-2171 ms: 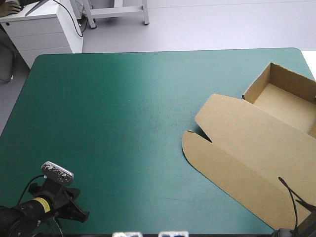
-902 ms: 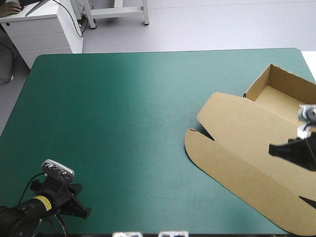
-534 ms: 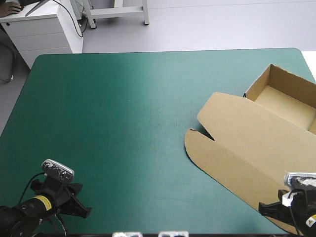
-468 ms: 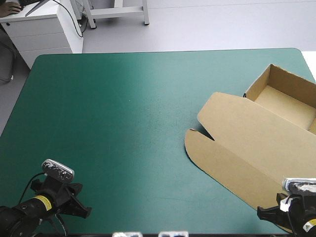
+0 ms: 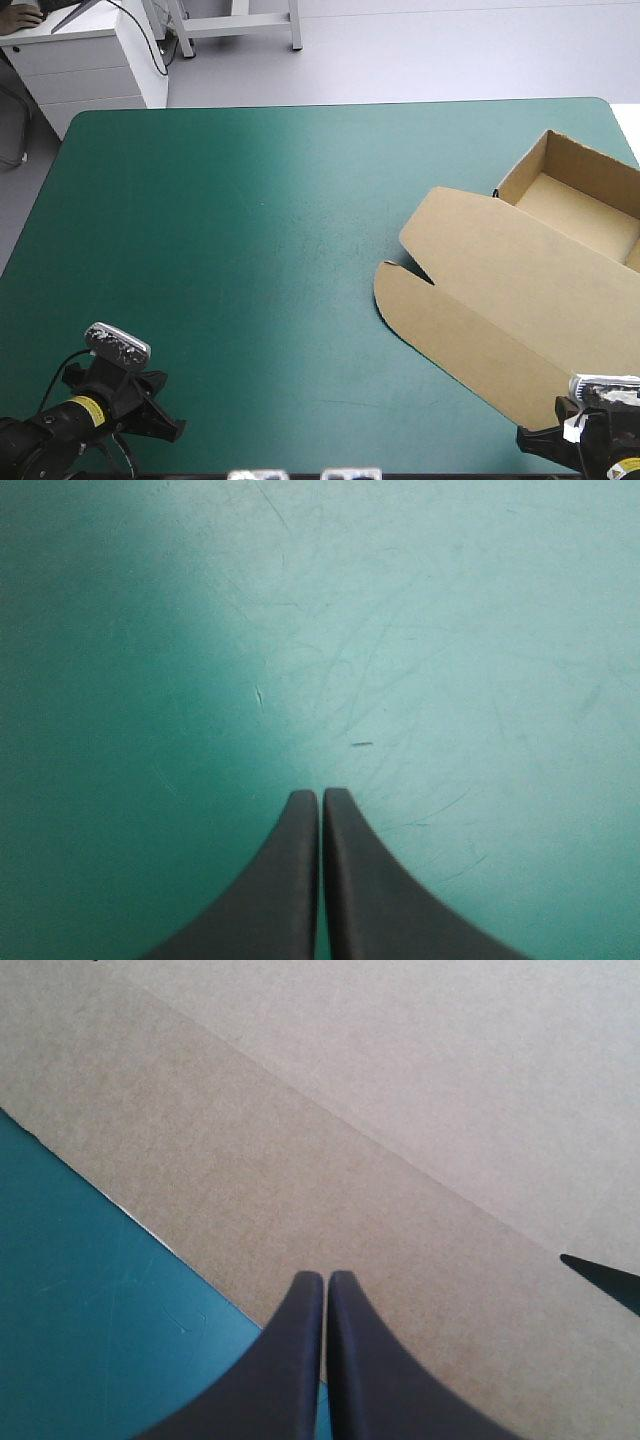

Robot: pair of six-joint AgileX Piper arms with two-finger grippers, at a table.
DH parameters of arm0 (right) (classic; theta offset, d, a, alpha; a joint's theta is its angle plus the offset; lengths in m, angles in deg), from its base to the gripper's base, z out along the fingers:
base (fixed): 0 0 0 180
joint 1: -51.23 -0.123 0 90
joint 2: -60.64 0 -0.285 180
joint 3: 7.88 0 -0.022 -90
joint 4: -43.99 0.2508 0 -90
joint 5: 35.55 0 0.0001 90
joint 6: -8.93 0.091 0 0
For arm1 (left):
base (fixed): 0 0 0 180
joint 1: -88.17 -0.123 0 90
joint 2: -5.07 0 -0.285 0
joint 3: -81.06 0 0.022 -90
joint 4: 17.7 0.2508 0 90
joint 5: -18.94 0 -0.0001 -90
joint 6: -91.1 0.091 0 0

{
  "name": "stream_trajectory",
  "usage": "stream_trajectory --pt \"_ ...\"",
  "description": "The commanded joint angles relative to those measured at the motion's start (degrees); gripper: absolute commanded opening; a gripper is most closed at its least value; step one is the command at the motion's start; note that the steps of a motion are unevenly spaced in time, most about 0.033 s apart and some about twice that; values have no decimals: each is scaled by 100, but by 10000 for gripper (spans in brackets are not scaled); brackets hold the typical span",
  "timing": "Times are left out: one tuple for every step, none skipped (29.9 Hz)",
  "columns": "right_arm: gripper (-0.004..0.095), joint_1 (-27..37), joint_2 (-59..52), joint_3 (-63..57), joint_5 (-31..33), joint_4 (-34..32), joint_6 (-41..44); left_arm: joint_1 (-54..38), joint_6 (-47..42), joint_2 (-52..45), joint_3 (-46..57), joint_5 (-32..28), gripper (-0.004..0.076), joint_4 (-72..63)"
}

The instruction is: Fold the box

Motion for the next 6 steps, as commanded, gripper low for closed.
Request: stream_trajectory --pt "0 0 78 112 -273 89 28 45 -47 38 -145 -296 -8 -41" --pt "0 0 78 112 -273 89 28 45 -47 38 -145 -296 -8 -41" --pt "0 0 78 112 -273 89 28 45 -47 38 -145 -296 -8 -41" --pt "0 0 78 112 -273 89 28 45 -47 38 -145 -296 -8 -41" --pt "0 0 78 112 -273 89 53 45 -47 38 -145 -296 -8 -41" --pt "0 0 78 112 -273 89 53 45 -47 38 -145 -296 -8 -41"
